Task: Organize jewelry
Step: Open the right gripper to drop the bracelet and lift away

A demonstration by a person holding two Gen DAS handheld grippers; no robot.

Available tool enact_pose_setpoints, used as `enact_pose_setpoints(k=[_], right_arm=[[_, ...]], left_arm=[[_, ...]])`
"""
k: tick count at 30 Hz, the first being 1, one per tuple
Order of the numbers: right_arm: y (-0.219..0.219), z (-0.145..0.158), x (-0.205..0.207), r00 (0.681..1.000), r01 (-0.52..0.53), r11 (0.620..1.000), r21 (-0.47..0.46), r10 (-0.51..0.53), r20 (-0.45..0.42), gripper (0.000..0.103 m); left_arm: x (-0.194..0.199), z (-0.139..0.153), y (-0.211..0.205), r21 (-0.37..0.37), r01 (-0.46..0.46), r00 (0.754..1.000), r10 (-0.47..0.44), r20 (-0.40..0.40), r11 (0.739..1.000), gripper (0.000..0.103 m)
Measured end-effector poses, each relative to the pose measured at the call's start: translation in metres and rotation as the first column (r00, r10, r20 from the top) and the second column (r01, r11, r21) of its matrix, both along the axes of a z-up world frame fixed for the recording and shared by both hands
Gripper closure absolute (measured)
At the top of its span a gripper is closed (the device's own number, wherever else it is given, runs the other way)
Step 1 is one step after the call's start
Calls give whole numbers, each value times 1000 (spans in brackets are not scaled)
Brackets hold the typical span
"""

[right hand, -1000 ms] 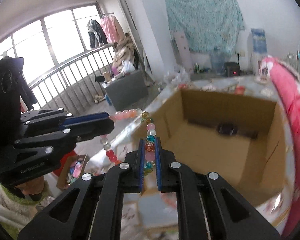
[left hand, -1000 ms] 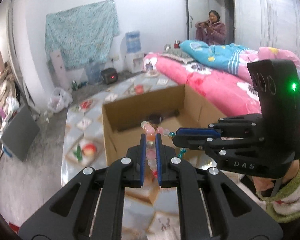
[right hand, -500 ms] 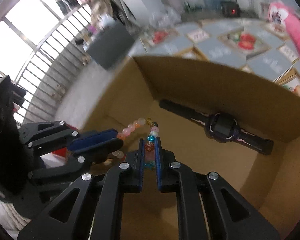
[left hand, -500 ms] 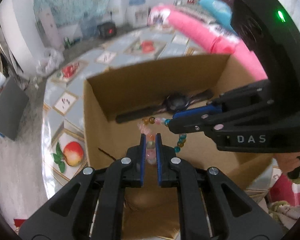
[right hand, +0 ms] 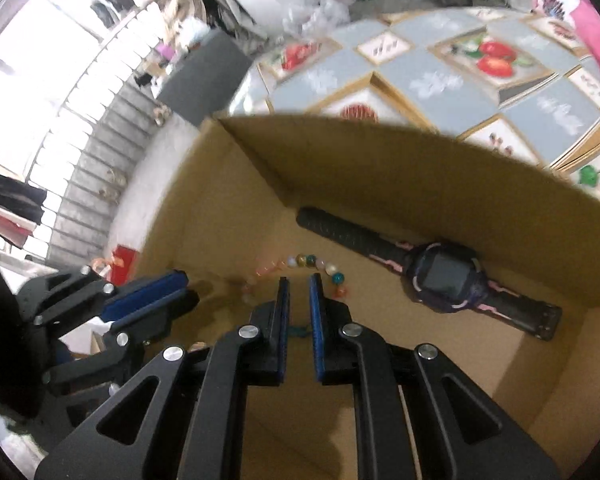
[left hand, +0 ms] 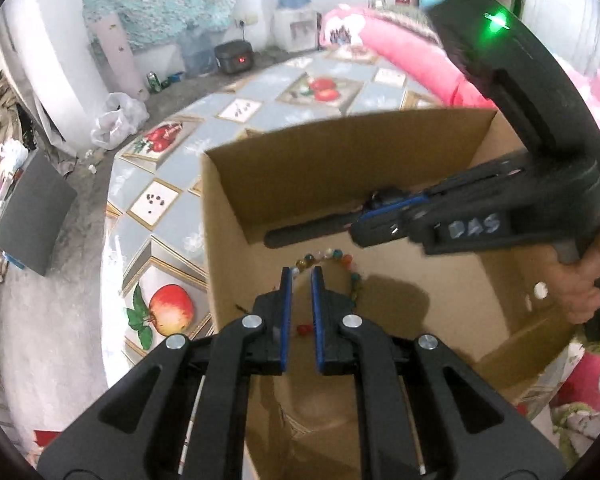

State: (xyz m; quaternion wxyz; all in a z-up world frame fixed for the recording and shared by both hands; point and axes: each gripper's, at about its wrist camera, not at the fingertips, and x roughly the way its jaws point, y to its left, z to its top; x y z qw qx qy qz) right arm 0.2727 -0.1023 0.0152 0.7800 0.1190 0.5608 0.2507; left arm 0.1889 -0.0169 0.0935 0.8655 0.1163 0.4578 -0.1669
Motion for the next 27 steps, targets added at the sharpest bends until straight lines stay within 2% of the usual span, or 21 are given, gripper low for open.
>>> enact_pose_setpoints(k=[3, 6, 9, 11, 14, 19, 22, 25, 27], right_arm=[[-13, 30, -18, 996, 12, 999, 37, -16, 88, 92], [-30, 68, -55, 979, -5, 997, 78, -11, 205, 92], [-51, 97, -115, 943, -53, 991, 122, 10, 333, 92], [-62, 99, -149, 929, -74, 987, 139, 18, 370, 92], [-76, 76, -193, 932, -75, 983, 170, 8, 362, 92], [-96, 10, -218, 969, 93, 988, 126, -119, 218, 92], [-107, -13, -212, 959, 191, 978, 77, -203, 197, 92], [-112, -23, -207, 959, 210, 967, 144, -233, 164, 92], [-113, -25, -206, 955, 219, 962, 160, -245, 166, 92]], left_arm=[[-19, 16, 11, -50, 0, 998, 3, 67, 999, 94], [-48, 30, 26, -109, 9, 992, 4, 124, 994, 94], [-78, 35, 42, -180, 32, 988, -4, 154, 983, 93], [-100, 30, 52, -228, 52, 985, -12, 172, 972, 87], [-128, 14, 60, -288, 59, 985, -9, 174, 956, 84], [-153, -30, 56, -346, 41, 995, -8, 99, 937, 83], [-161, -51, 42, -325, 67, 996, -45, 73, 944, 83], [-169, -68, 21, -299, 124, 992, -111, 60, 946, 83], [-177, -76, 3, -247, 189, 981, -174, 80, 950, 82]])
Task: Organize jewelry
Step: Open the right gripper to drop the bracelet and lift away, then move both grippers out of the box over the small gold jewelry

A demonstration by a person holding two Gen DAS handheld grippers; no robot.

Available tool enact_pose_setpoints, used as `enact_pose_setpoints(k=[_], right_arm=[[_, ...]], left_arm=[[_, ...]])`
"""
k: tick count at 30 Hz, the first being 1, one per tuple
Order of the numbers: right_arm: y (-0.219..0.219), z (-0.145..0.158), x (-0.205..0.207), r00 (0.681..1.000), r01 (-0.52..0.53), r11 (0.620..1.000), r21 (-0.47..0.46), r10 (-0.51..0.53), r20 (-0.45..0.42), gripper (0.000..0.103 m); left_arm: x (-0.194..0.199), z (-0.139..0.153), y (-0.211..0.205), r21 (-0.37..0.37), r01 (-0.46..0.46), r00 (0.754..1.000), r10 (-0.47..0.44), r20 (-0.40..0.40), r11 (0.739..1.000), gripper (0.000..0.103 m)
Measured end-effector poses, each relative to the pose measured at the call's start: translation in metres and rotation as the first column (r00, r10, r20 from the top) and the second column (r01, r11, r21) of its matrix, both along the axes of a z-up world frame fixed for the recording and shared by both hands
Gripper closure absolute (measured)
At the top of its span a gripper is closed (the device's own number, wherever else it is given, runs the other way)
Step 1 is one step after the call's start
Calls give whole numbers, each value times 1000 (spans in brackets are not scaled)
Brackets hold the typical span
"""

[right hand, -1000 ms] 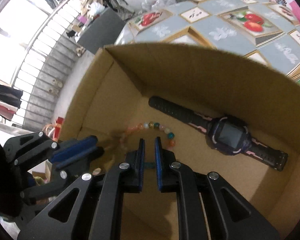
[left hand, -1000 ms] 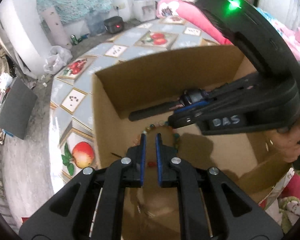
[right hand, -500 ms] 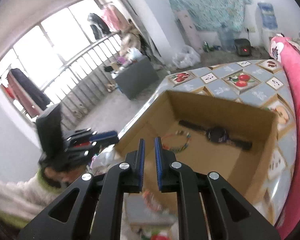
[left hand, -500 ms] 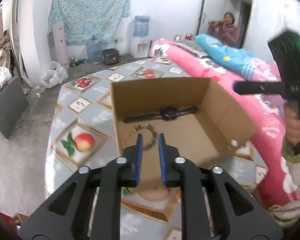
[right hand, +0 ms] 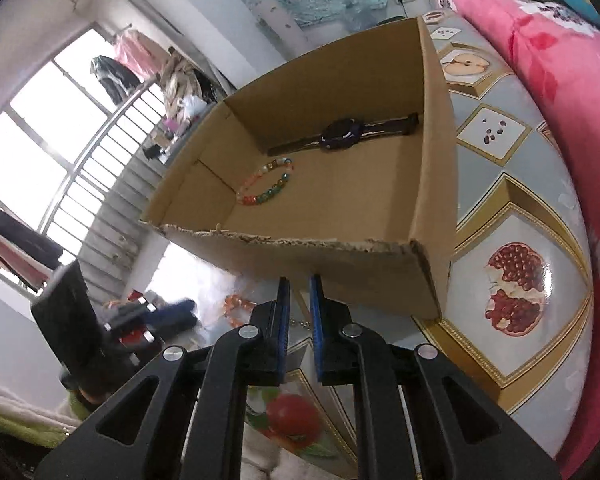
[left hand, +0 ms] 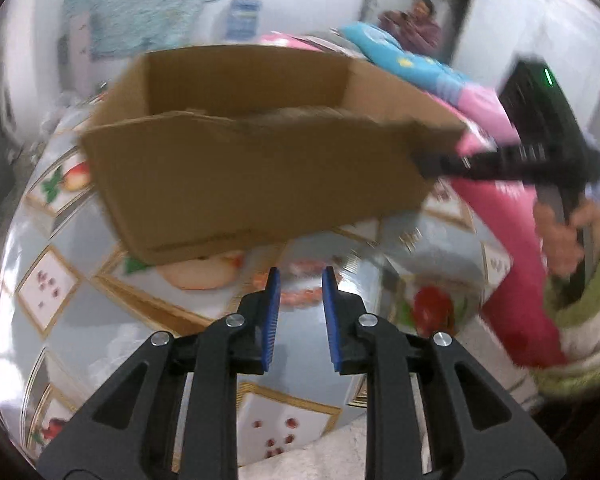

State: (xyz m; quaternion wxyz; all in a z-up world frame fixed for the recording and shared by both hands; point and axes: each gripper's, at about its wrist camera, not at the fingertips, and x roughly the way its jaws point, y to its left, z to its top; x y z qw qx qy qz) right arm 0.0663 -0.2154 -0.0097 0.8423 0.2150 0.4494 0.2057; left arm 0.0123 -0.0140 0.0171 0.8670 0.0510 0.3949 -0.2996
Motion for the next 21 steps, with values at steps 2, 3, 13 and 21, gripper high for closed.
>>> enact_pose_setpoints(k=[2, 3, 13, 21], right_arm=[[-2, -4, 1, 1000, 14, 1000, 24, -15, 4, 92], [-2, -4, 0, 1000, 23, 999, 27, -23, 8, 92], [-4, 0, -8, 997, 67, 997, 26, -68, 43, 88], [-4, 7, -14, 997, 23, 999, 24, -25, 80, 70]], left_arm=[[-4, -5, -14, 50, 34, 999, -35, 30, 998, 75], [-5, -7, -21, 67, 47, 998, -49, 38, 997, 75], [17, -26, -30, 69, 101, 992, -95, -84, 993, 69], [19, -28, 17, 50, -18, 990, 24, -138, 999, 65]])
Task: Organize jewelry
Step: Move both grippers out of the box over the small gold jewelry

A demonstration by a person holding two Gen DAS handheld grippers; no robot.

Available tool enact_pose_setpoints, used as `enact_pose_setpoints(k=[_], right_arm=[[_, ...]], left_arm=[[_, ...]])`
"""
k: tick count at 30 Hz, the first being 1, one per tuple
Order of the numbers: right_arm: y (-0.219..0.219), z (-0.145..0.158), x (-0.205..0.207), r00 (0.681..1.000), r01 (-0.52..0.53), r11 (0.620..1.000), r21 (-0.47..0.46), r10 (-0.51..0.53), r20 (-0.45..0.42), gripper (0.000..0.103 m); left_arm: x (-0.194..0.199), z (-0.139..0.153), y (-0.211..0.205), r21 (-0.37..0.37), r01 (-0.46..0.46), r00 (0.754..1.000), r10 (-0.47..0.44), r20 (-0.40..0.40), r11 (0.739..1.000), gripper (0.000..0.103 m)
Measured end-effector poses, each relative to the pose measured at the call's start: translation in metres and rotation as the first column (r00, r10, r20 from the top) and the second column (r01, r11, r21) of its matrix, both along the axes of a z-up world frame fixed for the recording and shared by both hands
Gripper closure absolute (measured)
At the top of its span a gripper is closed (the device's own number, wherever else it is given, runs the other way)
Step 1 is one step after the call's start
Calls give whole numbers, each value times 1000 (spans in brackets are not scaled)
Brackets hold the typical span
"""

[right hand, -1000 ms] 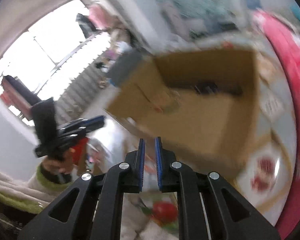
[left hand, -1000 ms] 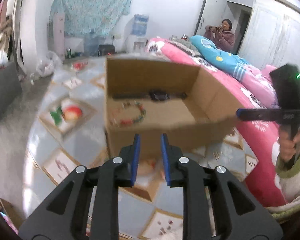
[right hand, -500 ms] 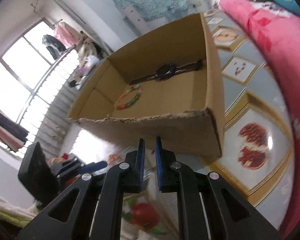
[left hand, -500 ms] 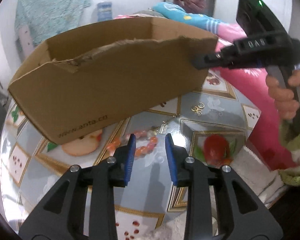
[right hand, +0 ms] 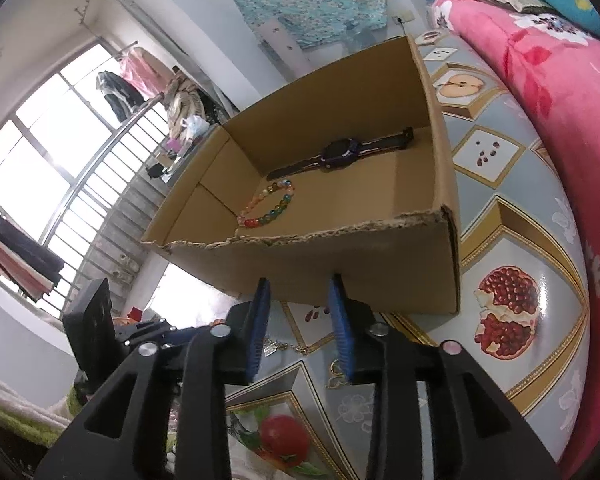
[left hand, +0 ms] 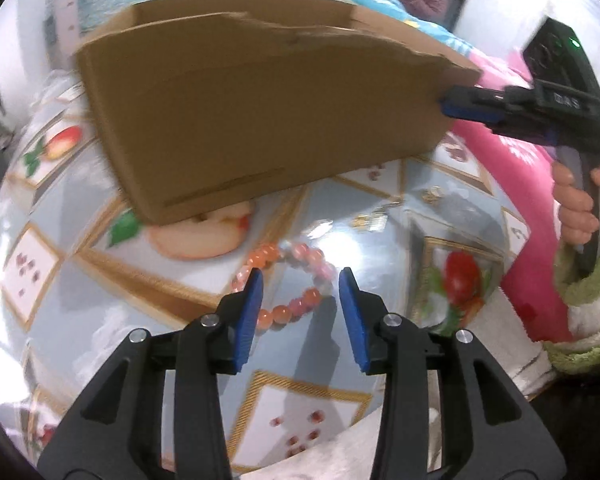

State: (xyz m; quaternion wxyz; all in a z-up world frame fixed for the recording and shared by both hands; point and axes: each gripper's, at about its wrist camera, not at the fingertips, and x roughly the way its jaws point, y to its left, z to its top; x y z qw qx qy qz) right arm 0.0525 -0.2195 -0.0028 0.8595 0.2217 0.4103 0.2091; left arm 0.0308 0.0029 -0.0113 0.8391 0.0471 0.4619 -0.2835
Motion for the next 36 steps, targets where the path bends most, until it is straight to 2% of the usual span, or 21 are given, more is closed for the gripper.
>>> enact_pose_setpoints(k=[6, 10, 14, 20, 23, 25, 26, 31, 36], right_arm=[[-1, 1, 5, 1000, -8, 1000, -2, 8, -7, 63], [-3, 3, 9, 1000, 8, 1000, 8, -8, -25, 59], [-3, 4, 12, 999, 29, 1000, 8, -29, -39, 54], [3, 10, 19, 996, 52, 998, -34, -55, -70, 48], [8, 14, 17, 994, 66, 996, -63, -71, -79, 48], [9, 17, 13, 993, 82, 992, -93, -89, -76, 44], [10, 19, 10, 992, 94, 989, -111, -102, -73, 39], [10, 14, -14, 969, 204, 955, -216, -229, -96, 31], [13, 6, -45, 929, 313, 873, -374, -363, -71, 25]], left_arm=[[7, 1, 20, -7, -70, 997, 70, -29, 998, 63], [9, 0, 24, 16, -98, 995, 98, -20, 995, 53], [6, 6, 35, 8, -107, 994, 107, -10, 994, 49], [-7, 17, 45, -61, -113, 992, 116, 43, 992, 39], [-13, 18, 53, -121, -124, 991, 128, 30, 985, 38], [-16, 16, 57, -155, -119, 992, 124, 21, 981, 38], [-17, 14, 56, -166, -111, 993, 114, 14, 980, 38], [-10, 10, 45, -173, -36, 999, 35, -7, 984, 37], [-5, 17, 27, -122, 81, 996, -76, 40, 989, 36]])
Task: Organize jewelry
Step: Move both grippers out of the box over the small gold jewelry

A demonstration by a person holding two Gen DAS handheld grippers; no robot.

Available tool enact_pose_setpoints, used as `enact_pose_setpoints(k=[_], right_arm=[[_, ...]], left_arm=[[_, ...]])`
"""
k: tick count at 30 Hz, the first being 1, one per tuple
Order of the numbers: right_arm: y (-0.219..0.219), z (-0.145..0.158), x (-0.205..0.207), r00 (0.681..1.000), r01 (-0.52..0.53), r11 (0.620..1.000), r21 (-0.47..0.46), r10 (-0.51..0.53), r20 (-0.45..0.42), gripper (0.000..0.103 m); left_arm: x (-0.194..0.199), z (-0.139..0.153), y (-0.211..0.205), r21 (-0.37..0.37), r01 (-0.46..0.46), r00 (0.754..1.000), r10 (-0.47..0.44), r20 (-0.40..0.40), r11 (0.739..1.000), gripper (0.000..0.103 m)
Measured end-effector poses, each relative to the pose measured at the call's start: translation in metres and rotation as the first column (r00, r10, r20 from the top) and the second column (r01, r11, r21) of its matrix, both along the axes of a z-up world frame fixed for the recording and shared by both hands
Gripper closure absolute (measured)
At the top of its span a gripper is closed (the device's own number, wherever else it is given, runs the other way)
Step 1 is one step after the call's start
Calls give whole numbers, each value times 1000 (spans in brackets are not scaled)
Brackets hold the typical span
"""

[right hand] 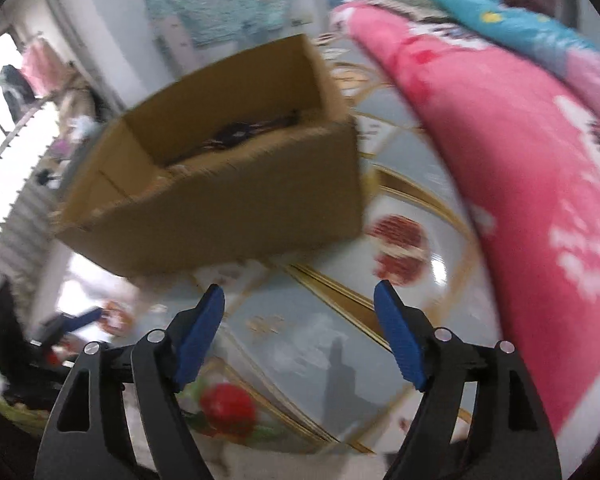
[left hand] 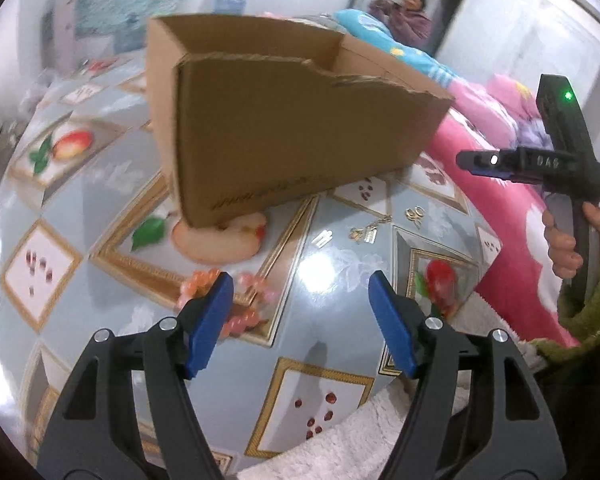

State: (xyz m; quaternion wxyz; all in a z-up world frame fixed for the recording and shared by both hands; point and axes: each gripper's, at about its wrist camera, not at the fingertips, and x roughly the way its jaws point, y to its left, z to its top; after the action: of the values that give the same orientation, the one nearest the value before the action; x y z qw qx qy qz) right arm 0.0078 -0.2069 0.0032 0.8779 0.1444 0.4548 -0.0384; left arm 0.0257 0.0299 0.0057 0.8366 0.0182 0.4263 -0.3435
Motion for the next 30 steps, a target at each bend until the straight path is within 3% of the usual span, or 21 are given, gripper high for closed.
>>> enact_pose_setpoints(k=[4, 7, 12, 16, 21, 25, 30], right_arm=[[6, -2, -24, 995, 81, 992, -93, -75, 64, 16], [15, 1, -32, 988, 144, 960, -239, -126, 87, 9], [30, 5, -40, 991, 85, 910, -406, -36, 126, 7], [31, 8, -35, 989, -15, 921, -389, 70, 129, 7], [31, -14, -22, 989, -124, 933, -338, 145, 37, 7], [26, -31, -8, 979, -199, 924, -327, 205, -16, 7], [16, -51, 8, 957, -289, 926, -244, 275, -91, 7]], left_arm=[[3, 2, -11, 35, 71, 997, -71, -5, 997, 35], [4, 2, -19, 42, 88, 996, -87, -9, 995, 35], [-1, 1, -35, 77, 76, 997, -78, 18, 994, 34], [-11, 2, -50, 118, 39, 997, -46, 54, 992, 30], [-16, -1, -70, 202, -9, 997, -7, 77, 979, 29], [-10, -7, -81, 259, -54, 998, 42, 52, 964, 29], [-5, -13, -94, 325, -70, 997, 64, 30, 943, 28]])
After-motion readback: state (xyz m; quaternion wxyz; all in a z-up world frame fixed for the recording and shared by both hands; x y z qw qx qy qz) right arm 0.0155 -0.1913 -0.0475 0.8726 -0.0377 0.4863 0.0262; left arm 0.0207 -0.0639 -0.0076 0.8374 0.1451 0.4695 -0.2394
